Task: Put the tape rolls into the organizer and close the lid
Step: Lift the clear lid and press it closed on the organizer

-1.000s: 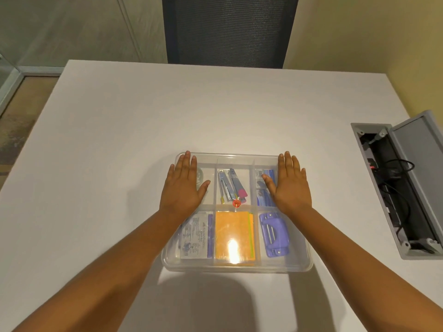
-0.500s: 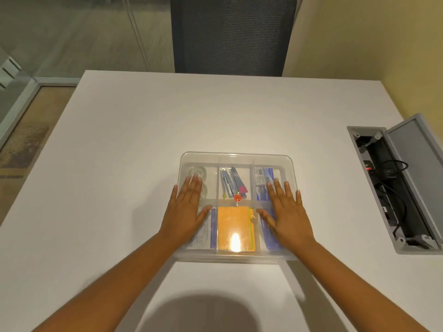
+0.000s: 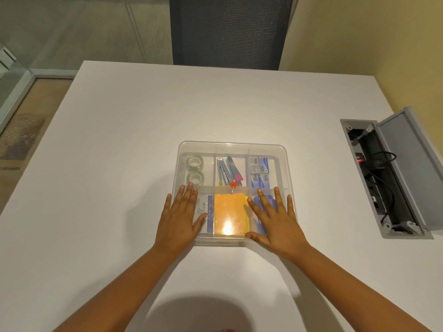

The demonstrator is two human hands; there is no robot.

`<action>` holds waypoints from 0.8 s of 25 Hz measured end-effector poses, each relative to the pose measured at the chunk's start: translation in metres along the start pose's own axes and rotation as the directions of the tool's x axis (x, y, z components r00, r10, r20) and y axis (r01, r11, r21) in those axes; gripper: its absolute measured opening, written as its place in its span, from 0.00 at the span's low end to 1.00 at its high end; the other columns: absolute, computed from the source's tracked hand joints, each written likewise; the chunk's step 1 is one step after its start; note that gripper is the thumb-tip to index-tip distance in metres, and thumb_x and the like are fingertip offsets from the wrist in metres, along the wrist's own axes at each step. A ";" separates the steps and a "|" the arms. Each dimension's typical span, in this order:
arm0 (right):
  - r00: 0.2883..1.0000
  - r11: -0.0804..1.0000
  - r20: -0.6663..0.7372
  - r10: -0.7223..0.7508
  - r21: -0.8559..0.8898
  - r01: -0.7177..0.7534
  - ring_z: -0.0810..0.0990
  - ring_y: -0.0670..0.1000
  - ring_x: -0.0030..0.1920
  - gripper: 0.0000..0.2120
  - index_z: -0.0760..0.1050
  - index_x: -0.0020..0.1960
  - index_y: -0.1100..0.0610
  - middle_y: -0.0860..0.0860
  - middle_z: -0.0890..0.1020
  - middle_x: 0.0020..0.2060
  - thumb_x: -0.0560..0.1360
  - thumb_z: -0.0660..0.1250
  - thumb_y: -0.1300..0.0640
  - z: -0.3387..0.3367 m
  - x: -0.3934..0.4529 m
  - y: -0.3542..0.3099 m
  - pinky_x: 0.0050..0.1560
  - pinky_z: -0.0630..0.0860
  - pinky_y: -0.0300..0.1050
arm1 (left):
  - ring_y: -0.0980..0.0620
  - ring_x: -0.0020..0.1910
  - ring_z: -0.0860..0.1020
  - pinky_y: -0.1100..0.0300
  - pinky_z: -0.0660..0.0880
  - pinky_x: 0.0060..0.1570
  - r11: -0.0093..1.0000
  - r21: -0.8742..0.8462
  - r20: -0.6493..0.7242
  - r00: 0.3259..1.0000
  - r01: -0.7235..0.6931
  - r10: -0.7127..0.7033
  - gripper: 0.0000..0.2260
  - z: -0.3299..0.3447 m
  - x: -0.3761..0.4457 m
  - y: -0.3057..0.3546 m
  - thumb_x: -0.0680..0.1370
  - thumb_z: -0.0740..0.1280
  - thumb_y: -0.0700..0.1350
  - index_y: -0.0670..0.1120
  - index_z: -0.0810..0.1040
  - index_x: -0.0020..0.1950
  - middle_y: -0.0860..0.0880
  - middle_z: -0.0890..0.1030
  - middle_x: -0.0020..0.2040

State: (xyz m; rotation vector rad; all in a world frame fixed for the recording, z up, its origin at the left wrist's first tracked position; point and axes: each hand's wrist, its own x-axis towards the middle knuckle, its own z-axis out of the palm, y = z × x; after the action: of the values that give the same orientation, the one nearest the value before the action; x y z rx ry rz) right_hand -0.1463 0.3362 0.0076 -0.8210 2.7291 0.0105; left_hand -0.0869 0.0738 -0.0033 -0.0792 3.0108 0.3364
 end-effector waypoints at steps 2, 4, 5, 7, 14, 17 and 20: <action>1.000 1.000 0.002 -0.003 -0.013 0.003 0.34 0.61 0.74 0.40 0.34 0.73 0.41 0.49 0.39 0.76 0.67 0.37 0.24 0.001 0.003 -0.001 0.73 0.40 0.67 | 0.52 0.74 0.42 0.51 0.42 0.74 1.000 -0.008 -0.020 1.000 0.001 -0.001 0.34 0.000 -0.001 -0.003 0.74 0.34 0.64 0.46 0.45 0.75 0.49 0.49 0.77; 1.000 1.000 -0.004 -0.020 -0.014 0.020 0.34 0.61 0.74 0.39 0.34 0.73 0.41 0.49 0.40 0.76 0.68 0.38 0.25 -0.001 0.010 -0.005 0.73 0.40 0.67 | 0.50 0.75 0.46 0.50 0.44 0.74 1.000 -0.024 -0.035 0.999 0.015 -0.016 0.35 -0.002 -0.001 -0.009 0.74 0.35 0.65 0.46 0.48 0.75 0.49 0.50 0.76; 0.999 0.999 -0.011 -0.036 -0.012 0.035 0.34 0.62 0.74 0.39 0.35 0.73 0.41 0.49 0.40 0.76 0.68 0.39 0.25 -0.002 0.014 -0.006 0.73 0.40 0.67 | 0.49 0.75 0.47 0.49 0.44 0.74 0.999 -0.028 -0.039 0.999 0.016 -0.017 0.35 -0.004 -0.002 -0.012 0.74 0.36 0.65 0.45 0.48 0.75 0.50 0.49 0.76; 0.997 0.996 -0.022 -0.080 -0.028 0.079 0.32 0.62 0.73 0.39 0.34 0.73 0.41 0.49 0.39 0.75 0.68 0.39 0.25 -0.006 0.021 -0.007 0.73 0.37 0.66 | 0.48 0.75 0.48 0.49 0.43 0.75 0.999 0.008 -0.021 0.998 -0.050 0.051 0.36 -0.008 -0.004 -0.017 0.74 0.41 0.67 0.46 0.48 0.75 0.50 0.50 0.76; 0.990 0.989 -0.042 -0.135 -0.072 0.132 0.38 0.66 0.73 0.41 0.40 0.74 0.45 0.53 0.44 0.75 0.68 0.42 0.25 -0.009 0.026 -0.007 0.71 0.41 0.68 | 0.40 0.71 0.64 0.39 0.58 0.70 0.940 0.209 0.087 0.963 -0.269 0.256 0.36 -0.011 -0.008 -0.024 0.73 0.44 0.70 0.49 0.58 0.73 0.45 0.66 0.73; 0.987 0.986 -0.046 -0.151 -0.085 0.147 0.37 0.66 0.73 0.42 0.38 0.74 0.44 0.54 0.44 0.76 0.67 0.43 0.24 -0.007 0.027 -0.005 0.71 0.41 0.69 | 0.40 0.70 0.65 0.36 0.60 0.66 0.942 0.222 0.107 0.966 -0.253 0.235 0.36 -0.011 -0.007 -0.023 0.73 0.43 0.69 0.49 0.61 0.73 0.45 0.68 0.72; 0.985 0.983 -0.051 -0.165 -0.085 0.160 0.43 0.67 0.74 0.42 0.42 0.75 0.46 0.55 0.49 0.76 0.68 0.45 0.25 -0.006 0.026 -0.005 0.69 0.44 0.70 | 0.39 0.71 0.64 0.39 0.54 0.71 0.943 0.212 0.079 0.967 -0.256 0.244 0.35 -0.007 -0.007 -0.024 0.73 0.43 0.69 0.49 0.60 0.73 0.45 0.67 0.72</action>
State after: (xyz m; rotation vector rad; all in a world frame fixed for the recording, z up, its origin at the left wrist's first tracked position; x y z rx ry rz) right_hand -0.1660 0.3171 0.0062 -1.0813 2.7217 0.0640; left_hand -0.0790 0.0491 -0.0007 0.3283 2.9852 0.0206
